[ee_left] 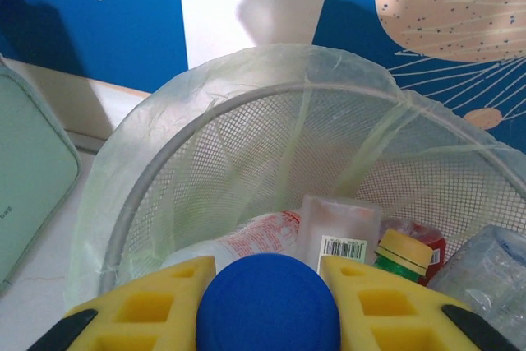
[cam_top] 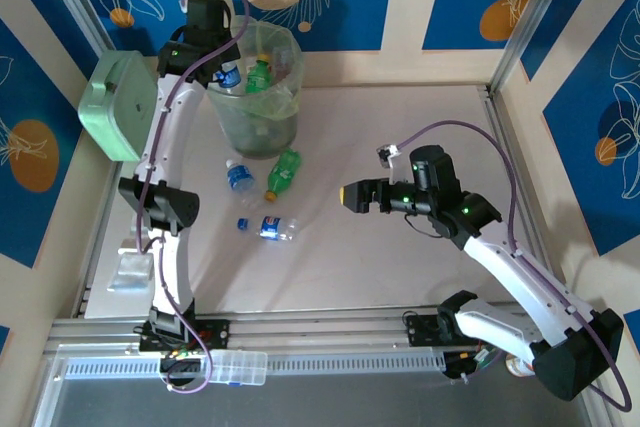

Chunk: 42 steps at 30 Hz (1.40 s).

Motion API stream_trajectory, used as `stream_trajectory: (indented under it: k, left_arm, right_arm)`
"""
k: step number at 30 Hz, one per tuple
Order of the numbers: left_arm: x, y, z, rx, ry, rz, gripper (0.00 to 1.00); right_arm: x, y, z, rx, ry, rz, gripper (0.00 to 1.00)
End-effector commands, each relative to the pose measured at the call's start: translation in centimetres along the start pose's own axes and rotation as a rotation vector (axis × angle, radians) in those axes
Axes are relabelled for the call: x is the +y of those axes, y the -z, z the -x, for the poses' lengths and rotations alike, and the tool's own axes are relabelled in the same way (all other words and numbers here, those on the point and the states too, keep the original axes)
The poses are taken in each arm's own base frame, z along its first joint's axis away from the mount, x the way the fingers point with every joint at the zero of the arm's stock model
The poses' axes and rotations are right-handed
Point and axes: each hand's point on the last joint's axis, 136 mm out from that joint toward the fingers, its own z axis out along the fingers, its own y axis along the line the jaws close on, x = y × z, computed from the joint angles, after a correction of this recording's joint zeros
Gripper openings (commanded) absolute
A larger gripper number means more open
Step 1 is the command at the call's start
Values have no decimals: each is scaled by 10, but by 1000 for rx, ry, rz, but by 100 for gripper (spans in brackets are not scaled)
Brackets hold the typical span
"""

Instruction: Put the plastic bottles in the bin

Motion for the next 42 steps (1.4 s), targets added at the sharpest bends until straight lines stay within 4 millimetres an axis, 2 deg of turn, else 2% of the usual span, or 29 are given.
stream_trajectory:
  k: [1,3,5,6,9,11,17,24,28,34,39,42]
  left_arm:
    - [-18,-18,-6,-1,-32,-57,58]
    - [-23,-24,-4,-17,-13,-79,80]
    - [-32,-29,-3,-21,-5,-131,95]
    - [-38,-30,-1,-24,3,-163,97]
    - [-53,-33,-5,-9,15,-244,99]
    - [-56,-37,-9,5,22,-257,99]
    - [-55,-48,-13,22,54,-287,100]
    - [-50,-41,-5,1,63,-300,99]
    - [-47,-21,9,-43,70,-313,99]
    - [-53,33,29,-69,160,-425,99]
    - [-43,77,26,-63,230,-435,99]
    - [-32,96,6,-30,289,-418,99]
  right_arm:
    - [-1,-2,-3,0,-1,-3,98]
    - [-2,-3,-6,7,-2,1,97]
    - [-4,-5,-10,20,-9,-1,98]
    - [-5,-5,-12,26,-9,-2,98]
    - [-7,-6,-16,36,-13,-10,97]
    - [-8,-7,-17,36,-16,-12,97]
    - [-9,-8,-18,39,-10,-14,97]
    - [-6,-9,-18,47,7,-9,98]
    - [-3,-6,-13,39,34,-8,97]
    - [10,2,-2,46,87,1,97]
    - [16,6,2,36,115,-4,97]
    - [25,3,-4,62,136,45,98]
